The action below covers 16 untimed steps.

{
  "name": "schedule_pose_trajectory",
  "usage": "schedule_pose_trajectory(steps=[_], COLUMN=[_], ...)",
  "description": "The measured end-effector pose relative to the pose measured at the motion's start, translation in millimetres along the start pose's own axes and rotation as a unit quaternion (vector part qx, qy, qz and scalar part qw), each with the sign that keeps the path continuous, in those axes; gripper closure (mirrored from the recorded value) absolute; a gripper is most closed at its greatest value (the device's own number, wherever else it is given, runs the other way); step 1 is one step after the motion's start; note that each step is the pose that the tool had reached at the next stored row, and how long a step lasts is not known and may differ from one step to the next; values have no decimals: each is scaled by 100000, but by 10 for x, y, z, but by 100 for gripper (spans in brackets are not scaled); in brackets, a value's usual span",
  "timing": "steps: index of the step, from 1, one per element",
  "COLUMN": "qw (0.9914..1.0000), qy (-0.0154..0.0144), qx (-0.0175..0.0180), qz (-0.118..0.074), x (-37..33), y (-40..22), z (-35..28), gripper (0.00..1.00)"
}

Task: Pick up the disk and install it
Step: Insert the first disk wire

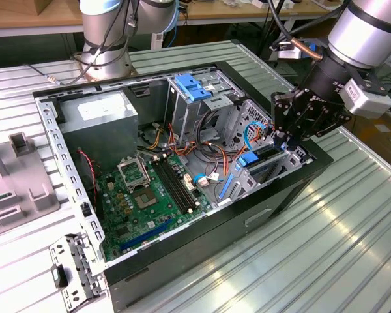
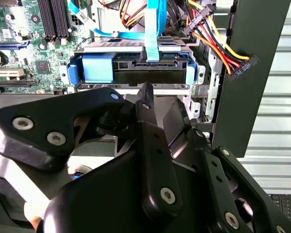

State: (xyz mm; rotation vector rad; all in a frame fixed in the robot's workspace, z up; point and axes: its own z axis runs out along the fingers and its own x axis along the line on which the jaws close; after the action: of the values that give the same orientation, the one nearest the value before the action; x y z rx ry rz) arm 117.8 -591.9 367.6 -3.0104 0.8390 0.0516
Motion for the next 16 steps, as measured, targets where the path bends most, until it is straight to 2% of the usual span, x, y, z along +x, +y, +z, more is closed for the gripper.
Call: schedule_pose_trajectory(steps=[8, 12, 16], qw=[100000, 100000, 99999], qy=[-1, 2, 4], qx=[1, 6, 9], qz=[24, 250, 367], x=[132, 168, 223], y=[-79, -117, -186], z=[-1, 0, -2], gripper=[64, 64, 64])
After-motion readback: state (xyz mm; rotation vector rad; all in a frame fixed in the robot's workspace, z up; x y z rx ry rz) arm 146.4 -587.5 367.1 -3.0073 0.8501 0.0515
